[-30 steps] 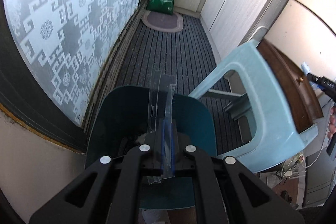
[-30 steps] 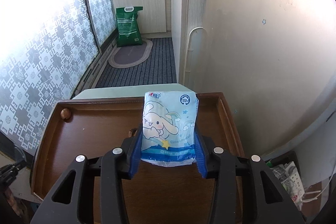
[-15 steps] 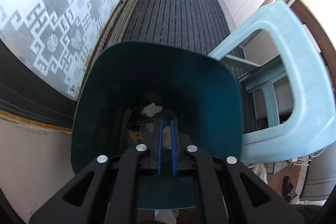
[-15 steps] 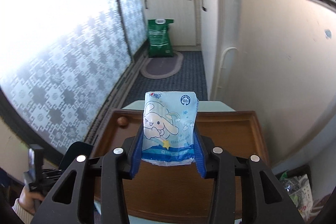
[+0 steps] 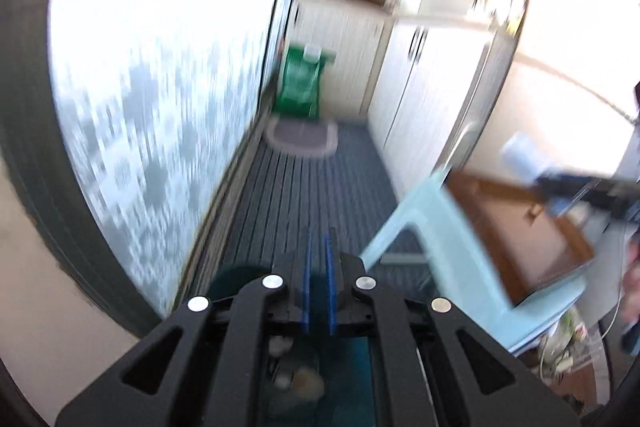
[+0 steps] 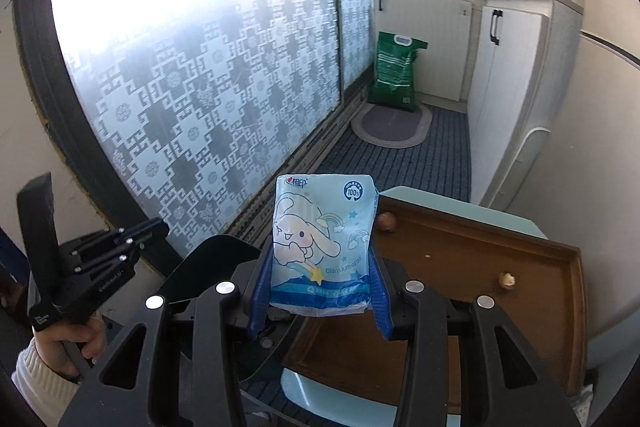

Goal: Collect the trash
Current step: 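Lower the tissue pack into the bin and open the right tool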

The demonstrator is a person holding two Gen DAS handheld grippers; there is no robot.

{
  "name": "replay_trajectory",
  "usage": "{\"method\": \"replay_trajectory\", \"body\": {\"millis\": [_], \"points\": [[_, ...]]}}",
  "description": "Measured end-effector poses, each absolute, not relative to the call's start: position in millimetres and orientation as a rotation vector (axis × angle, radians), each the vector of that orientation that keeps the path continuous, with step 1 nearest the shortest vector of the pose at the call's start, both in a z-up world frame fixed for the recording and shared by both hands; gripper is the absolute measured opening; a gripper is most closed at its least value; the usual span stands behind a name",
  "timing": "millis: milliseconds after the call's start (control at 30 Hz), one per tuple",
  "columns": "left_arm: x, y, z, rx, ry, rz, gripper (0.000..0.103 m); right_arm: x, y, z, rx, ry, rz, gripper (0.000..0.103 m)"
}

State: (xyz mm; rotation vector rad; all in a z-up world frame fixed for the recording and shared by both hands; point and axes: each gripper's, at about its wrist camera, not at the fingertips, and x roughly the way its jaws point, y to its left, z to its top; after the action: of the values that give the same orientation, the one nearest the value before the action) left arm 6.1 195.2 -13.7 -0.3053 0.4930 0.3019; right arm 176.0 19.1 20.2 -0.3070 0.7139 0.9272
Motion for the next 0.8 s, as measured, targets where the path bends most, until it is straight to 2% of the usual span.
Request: {"method": "replay_trajectory", "body": {"millis": [133, 333, 433, 600, 800], "points": [[-16.0, 184.1, 8.8, -0.249, 0.337, 0.289, 0.009, 160.3, 40.4, 10.8, -0.354, 0.722, 0.979, 0.042], [-34.3, 180.8, 25.3, -0.250, 0.203, 0.298, 0.010, 143.2, 69.8, -10.2, -0.393, 0.764, 1.041, 0.042], [-49.7, 188.2, 36.2, -0.292, 0.118, 0.305, 0.014, 133.7, 88.1, -23.9, -0.426, 0.792, 1.077, 0.042], [-61.4, 196.0, 40.2, -0.334, 0.081, 0.304, 0.024, 119.6, 115.9, -52.5, -0.490, 0.855, 1.106, 0.043], [-65.9, 192.0, 40.8, -0.312, 0.060, 0.300, 0.026, 108.4, 144.3, -102.8, -0.586, 0.965, 1.114, 0.043]]}}
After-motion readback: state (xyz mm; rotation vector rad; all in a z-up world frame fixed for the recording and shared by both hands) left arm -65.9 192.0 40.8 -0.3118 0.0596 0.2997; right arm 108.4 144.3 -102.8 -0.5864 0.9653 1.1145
